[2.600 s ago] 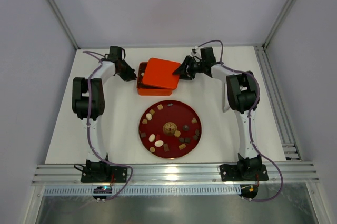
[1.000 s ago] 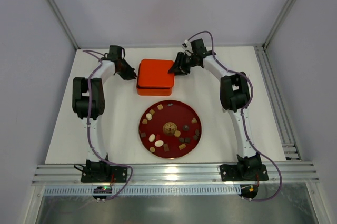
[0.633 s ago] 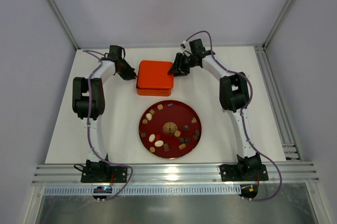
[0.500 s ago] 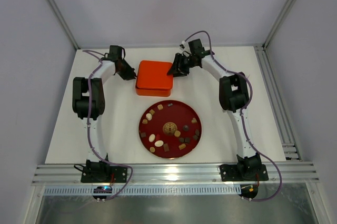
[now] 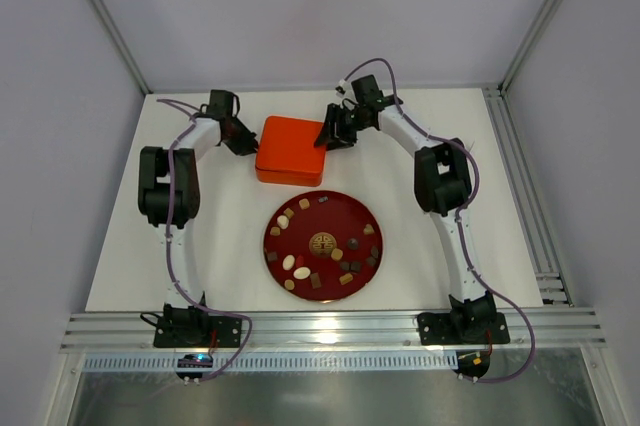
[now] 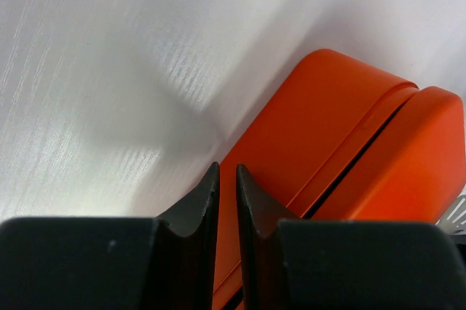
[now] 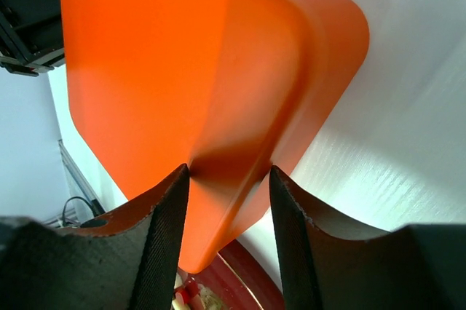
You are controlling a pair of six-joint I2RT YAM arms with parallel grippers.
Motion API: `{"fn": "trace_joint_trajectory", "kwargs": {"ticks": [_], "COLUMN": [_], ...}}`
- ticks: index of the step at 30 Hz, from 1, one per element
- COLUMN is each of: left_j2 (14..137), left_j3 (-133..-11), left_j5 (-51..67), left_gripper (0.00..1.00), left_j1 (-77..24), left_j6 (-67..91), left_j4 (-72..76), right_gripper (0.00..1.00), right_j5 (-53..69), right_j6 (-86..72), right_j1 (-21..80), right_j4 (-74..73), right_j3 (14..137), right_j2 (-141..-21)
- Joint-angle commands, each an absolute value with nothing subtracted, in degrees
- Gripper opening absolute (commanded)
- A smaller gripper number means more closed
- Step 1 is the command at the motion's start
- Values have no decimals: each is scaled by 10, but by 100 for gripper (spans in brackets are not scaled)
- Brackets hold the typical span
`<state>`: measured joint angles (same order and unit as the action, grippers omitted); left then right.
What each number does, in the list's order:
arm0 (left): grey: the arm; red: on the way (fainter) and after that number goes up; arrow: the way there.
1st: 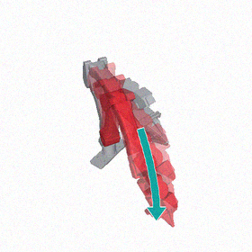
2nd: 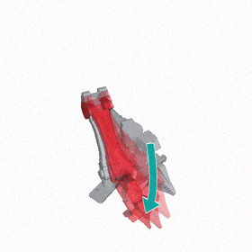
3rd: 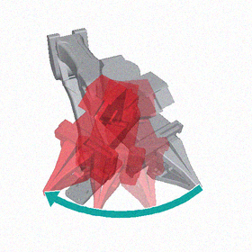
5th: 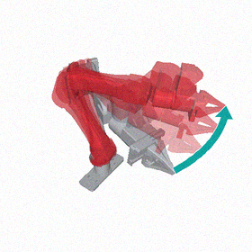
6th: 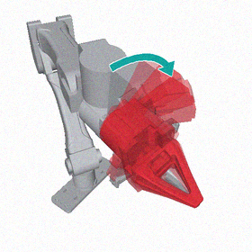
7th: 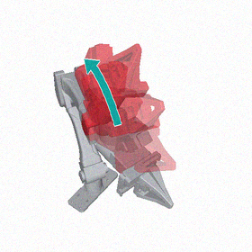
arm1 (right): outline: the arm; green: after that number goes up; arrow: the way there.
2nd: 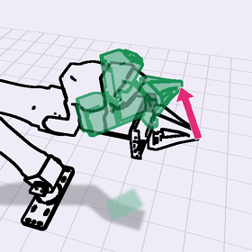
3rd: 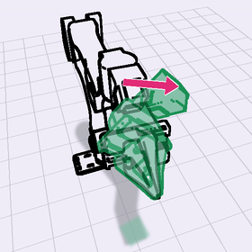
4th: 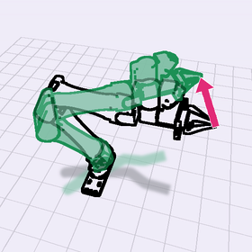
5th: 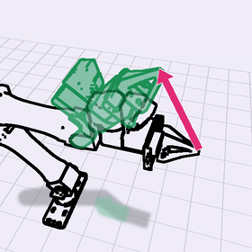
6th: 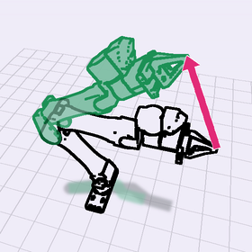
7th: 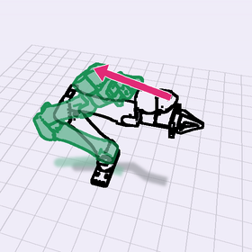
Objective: Pack the chocolate
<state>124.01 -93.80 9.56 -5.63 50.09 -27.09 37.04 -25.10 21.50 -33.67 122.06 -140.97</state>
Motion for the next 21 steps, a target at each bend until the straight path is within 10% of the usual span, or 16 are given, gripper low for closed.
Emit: {"fn": "trace_joint_trajectory", "kwargs": {"ticks": [1, 21], "left_j2": [1208, 1193], "left_j3": [-926, -901], "left_j5": [100, 100], "left_gripper": [13, 11], "left_j1": [-69, -74], "left_j6": [519, 545], "left_j4": [-250, -229], "right_gripper": [50, 59], "right_j5": [349, 294], "right_j6": [-232, -178], "right_j1": [239, 267], "right_j4": [-354, -395], "right_j3": [1218, 1237], "right_j2": [-1361, -1342]}}
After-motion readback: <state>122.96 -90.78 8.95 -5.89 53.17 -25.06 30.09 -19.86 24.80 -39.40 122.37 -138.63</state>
